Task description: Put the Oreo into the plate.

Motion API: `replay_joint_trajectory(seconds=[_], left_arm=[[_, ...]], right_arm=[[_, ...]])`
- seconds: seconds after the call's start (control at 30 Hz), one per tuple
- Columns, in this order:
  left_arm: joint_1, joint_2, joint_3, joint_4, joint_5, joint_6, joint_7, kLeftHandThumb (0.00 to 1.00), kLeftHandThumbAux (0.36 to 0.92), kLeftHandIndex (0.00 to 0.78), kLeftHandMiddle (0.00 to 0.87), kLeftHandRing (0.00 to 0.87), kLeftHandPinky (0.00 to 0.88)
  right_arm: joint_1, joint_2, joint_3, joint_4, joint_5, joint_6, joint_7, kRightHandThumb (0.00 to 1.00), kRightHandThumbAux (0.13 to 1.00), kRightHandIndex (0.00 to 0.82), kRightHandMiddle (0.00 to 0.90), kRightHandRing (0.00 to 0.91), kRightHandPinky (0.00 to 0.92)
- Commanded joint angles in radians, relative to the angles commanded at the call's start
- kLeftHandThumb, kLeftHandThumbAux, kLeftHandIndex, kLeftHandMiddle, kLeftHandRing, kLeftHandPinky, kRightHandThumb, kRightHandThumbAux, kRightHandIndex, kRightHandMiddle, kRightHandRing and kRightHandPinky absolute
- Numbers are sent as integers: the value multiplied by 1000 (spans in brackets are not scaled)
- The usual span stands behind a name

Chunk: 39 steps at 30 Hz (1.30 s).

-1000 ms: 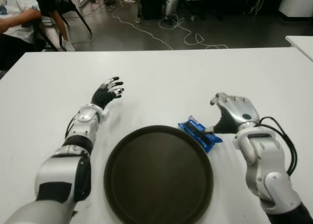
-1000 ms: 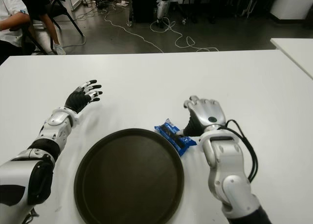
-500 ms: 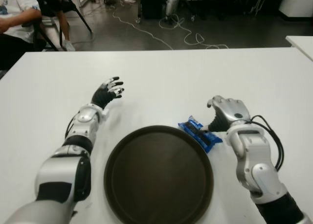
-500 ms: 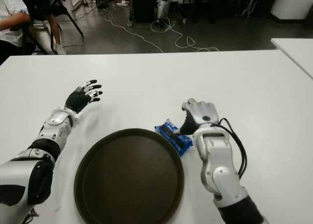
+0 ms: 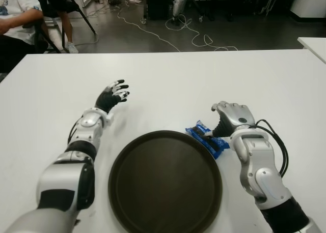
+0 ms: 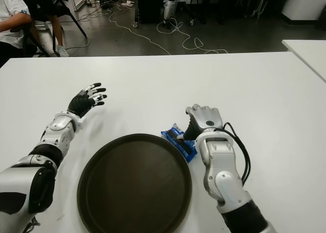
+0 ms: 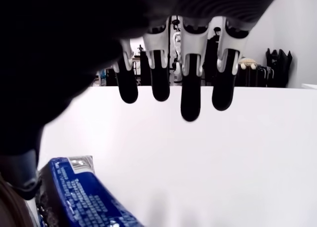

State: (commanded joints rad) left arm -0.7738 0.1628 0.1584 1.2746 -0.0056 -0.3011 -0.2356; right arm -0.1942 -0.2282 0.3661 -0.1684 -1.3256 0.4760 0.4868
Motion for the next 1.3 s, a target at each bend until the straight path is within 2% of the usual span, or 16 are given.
replay_joint_trajectory(seconds=[0.57, 0.73, 1.07, 1.3], left_arm=[[1, 3, -12, 1, 11, -7, 1, 6, 740, 123, 192, 196, 214], [1, 1, -10, 2, 7, -5, 3, 11, 738, 122, 193, 200, 217], [2, 2, -15, 2, 12, -13, 1, 29, 729, 127, 196, 200, 215], [1, 3, -20, 1, 14, -13, 7, 23, 722, 138, 201, 204, 219]], right_arm=[[-10, 8, 3, 30, 40, -2, -46, 0, 545, 250, 290, 332, 362], [-13, 24, 25, 48, 41, -1, -62, 0, 547, 252, 289, 335, 367], [-17, 20, 52, 66, 32, 5, -57, 0, 557, 253, 277, 322, 348], [-20, 26, 67, 69, 23, 26, -56, 0, 552, 261, 290, 339, 371]])
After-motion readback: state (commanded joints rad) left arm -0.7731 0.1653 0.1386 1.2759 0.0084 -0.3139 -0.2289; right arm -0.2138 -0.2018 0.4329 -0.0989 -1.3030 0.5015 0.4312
